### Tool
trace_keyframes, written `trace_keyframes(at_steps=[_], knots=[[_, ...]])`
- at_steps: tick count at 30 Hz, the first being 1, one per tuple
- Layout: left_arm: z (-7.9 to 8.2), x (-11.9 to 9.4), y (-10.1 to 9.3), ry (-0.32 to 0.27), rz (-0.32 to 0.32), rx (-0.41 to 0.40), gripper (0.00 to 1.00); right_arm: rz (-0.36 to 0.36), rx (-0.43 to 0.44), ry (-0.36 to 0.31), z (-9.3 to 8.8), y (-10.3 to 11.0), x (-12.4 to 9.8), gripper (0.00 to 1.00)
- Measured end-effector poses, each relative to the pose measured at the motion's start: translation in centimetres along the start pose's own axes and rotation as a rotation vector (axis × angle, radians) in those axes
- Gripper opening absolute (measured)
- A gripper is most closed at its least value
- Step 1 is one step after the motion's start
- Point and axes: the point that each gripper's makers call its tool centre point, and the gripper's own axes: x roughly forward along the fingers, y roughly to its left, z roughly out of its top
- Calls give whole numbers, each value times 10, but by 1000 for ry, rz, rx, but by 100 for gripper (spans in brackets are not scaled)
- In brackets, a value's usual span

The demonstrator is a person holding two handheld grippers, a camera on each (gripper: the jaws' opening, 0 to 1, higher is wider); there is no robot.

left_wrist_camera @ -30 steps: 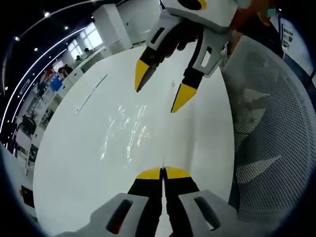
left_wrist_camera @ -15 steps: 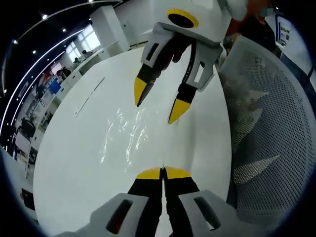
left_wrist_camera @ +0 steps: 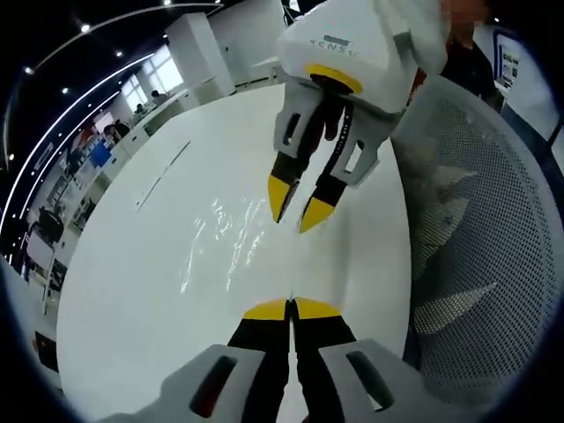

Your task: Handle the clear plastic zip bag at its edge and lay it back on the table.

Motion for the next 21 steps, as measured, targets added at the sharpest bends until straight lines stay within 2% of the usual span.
trace_keyframes(at_steps=[2, 8, 15, 21], knots=[[1, 0, 1, -2, 3, -5, 0, 10, 4, 0, 1, 2, 1, 0], [1, -2, 3, 2, 9, -10, 0, 4, 34, -1, 2, 1, 0, 0], [3, -8, 14, -25, 89, -78, 4, 15, 54, 0, -2, -2, 0, 0], [6, -20, 13, -39, 133, -115, 6, 19, 61, 5, -4, -7, 2, 0]])
